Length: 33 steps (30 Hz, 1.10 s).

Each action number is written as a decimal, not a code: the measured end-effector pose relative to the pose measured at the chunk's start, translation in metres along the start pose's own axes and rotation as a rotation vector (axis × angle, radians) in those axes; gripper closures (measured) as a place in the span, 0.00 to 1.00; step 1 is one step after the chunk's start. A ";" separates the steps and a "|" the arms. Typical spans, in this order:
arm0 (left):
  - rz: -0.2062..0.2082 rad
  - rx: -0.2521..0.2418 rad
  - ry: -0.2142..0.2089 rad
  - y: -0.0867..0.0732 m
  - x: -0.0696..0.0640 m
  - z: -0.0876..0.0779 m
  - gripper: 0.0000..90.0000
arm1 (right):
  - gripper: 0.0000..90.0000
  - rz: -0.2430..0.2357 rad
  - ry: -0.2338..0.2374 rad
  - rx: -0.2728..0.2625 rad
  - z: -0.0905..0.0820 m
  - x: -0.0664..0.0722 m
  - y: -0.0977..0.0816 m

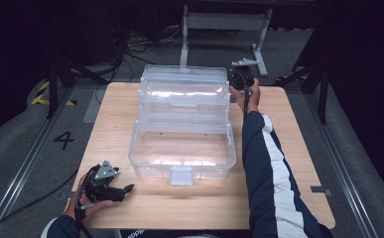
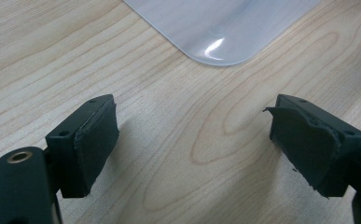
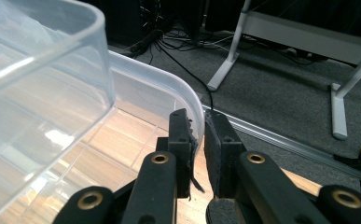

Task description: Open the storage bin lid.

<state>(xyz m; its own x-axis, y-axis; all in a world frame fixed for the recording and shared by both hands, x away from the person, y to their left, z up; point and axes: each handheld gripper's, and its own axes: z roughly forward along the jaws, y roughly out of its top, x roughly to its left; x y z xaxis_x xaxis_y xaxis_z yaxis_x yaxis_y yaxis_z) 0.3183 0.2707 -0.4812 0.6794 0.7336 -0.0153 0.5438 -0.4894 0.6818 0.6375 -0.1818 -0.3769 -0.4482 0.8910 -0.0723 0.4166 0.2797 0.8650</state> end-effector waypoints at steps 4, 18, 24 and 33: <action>0.000 0.000 0.001 0.000 0.000 0.000 0.17 | 0.91 0.000 0.002 -0.001 0.000 -0.001 -0.001; 0.000 -0.002 0.004 0.000 0.000 0.000 0.17 | 0.94 -0.010 0.005 -0.029 -0.007 -0.001 0.000; 0.000 -0.001 0.002 0.000 0.000 0.000 0.17 | 0.93 -0.030 -0.004 -0.032 -0.014 -0.001 -0.001; 0.003 -0.001 0.009 0.000 0.000 0.000 0.17 | 0.93 -0.061 -0.003 -0.039 -0.040 -0.003 -0.006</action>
<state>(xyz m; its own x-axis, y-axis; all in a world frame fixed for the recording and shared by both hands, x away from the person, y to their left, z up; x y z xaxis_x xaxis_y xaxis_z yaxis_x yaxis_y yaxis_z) 0.3187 0.2708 -0.4812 0.6766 0.7363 -0.0064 0.5413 -0.4915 0.6822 0.6051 -0.2005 -0.3616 -0.4696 0.8737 -0.1269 0.3572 0.3194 0.8777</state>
